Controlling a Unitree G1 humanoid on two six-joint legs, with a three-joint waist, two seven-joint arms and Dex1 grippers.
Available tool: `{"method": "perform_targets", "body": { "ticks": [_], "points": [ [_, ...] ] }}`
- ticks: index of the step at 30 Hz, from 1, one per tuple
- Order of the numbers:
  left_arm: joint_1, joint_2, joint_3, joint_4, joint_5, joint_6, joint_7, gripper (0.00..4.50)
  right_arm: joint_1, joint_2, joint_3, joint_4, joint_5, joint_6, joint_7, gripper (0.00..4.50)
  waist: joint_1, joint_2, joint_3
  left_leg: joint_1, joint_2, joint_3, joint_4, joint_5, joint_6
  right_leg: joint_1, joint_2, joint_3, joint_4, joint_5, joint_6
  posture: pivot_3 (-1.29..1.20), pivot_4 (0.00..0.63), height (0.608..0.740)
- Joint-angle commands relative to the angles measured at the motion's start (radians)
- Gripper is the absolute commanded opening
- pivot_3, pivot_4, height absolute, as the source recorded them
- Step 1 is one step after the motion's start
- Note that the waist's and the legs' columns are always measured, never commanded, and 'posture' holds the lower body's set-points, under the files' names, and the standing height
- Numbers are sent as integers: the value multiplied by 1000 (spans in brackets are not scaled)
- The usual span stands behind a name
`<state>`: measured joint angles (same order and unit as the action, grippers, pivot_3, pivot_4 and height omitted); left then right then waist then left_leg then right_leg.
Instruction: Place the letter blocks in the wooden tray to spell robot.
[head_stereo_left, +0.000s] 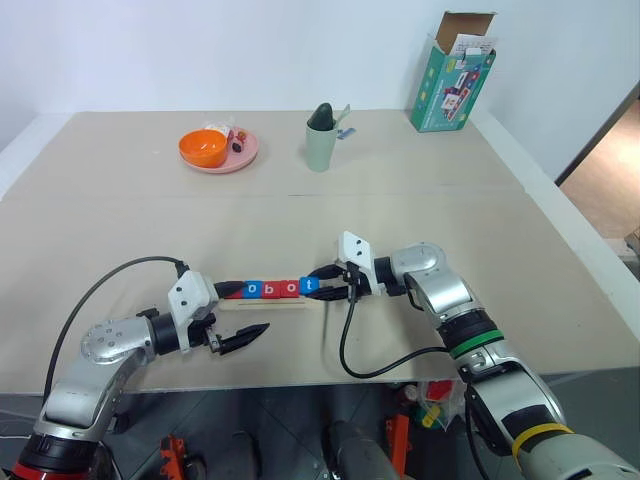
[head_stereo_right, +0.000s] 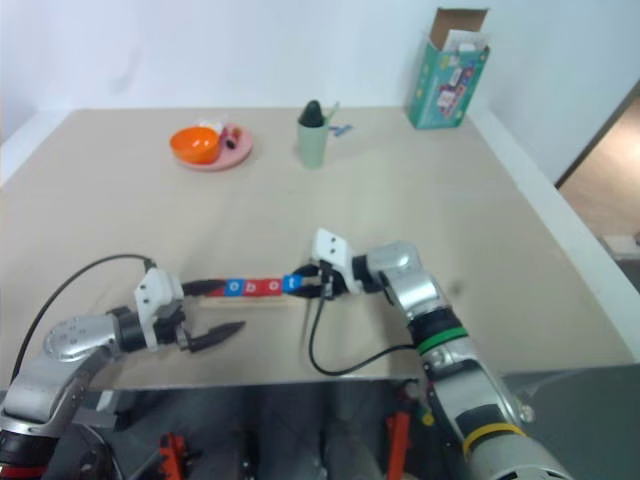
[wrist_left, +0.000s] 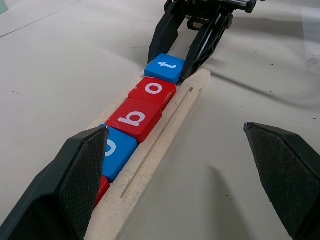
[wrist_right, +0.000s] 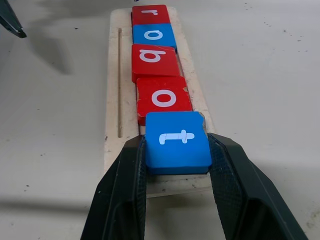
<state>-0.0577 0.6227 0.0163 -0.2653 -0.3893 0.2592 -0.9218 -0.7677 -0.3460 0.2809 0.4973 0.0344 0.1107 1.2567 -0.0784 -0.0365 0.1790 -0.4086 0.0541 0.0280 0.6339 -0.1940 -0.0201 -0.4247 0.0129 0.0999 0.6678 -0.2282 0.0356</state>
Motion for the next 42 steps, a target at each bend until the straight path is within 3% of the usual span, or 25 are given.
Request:
{"method": "perform_targets", "body": {
  "ticks": [1, 38, 40, 42],
  "points": [
    [-11, 7, 6, -25, 5, -23, -2, 4500, -28, 5, 11, 3, 0, -10, 7, 1207, 0, 0, 0, 0, 0, 0, 0, 0, 0, 0, 0, 0, 0, 0, 0, 0, 150, 740],
    [-36, -1, -13, 3, 39, -45, -10, 4500, -48, 15, 5, 43, 12, 2, 38, 1207, -1, 0, 0, 0, 0, 0, -1, 0, 0, 0, 0, 0, 0, 0, -1, 0, 150, 740],
    [-35, -1, -14, 1, 40, -45, -10, 4500, -46, 17, 7, 42, 12, 4, 39, 2235, -1, 0, 0, 0, 0, 0, -1, 0, 0, 0, 0, 0, 0, 0, -1, 0, 150, 740],
    [-36, -1, -14, 2, 41, -44, -10, 4500, -47, 16, 9, 40, 15, 13, 48, 2857, -1, 0, 0, 0, 0, 0, -1, 0, 0, 0, 0, 0, 0, 0, -1, 0, 150, 740]
  ]
}}
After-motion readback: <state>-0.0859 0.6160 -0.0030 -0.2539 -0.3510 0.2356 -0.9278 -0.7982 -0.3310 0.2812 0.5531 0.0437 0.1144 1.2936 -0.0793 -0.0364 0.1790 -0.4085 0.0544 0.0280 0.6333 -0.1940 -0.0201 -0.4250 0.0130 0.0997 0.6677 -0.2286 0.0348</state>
